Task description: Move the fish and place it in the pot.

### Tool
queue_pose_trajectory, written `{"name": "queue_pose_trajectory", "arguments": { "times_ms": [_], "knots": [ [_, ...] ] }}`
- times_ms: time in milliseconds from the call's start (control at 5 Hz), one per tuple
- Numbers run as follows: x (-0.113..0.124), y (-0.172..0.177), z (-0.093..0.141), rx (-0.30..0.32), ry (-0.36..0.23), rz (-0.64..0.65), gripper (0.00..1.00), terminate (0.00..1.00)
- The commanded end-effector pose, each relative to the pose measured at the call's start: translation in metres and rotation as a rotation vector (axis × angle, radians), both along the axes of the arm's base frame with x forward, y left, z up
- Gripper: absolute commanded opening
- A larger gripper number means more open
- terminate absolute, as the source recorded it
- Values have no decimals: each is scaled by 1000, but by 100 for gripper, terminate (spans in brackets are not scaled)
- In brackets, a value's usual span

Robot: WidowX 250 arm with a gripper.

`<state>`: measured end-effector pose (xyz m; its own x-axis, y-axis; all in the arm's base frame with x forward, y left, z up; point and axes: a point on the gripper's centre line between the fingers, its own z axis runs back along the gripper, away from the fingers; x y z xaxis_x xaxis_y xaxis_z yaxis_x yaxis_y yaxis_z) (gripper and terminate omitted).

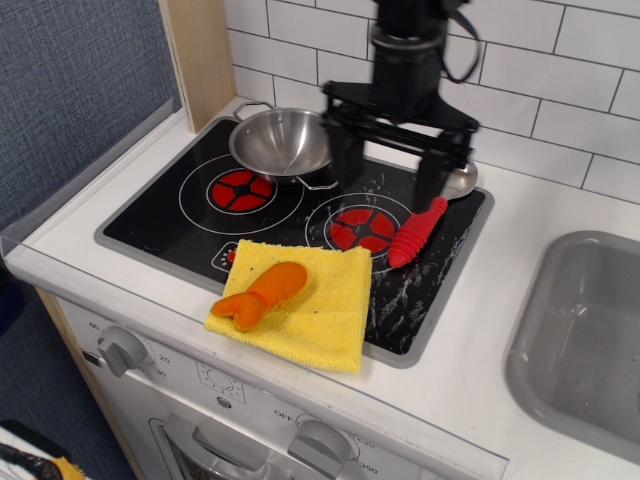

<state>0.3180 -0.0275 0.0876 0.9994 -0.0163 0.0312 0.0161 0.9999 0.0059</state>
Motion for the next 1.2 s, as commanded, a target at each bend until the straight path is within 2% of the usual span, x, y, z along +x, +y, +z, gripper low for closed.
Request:
{"name": "queue_pose_trajectory", "arguments": {
  "times_ms": [0, 200, 600, 1000],
  "knots": [
    [-64, 39, 0, 58, 15, -40, 100, 0],
    [-74, 45, -20, 64, 19, -66, 100, 0],
    [-71, 48, -48, 80, 67, -24, 100, 0],
    [-67, 48, -57, 81, 99, -7, 100, 0]
  ]
}}
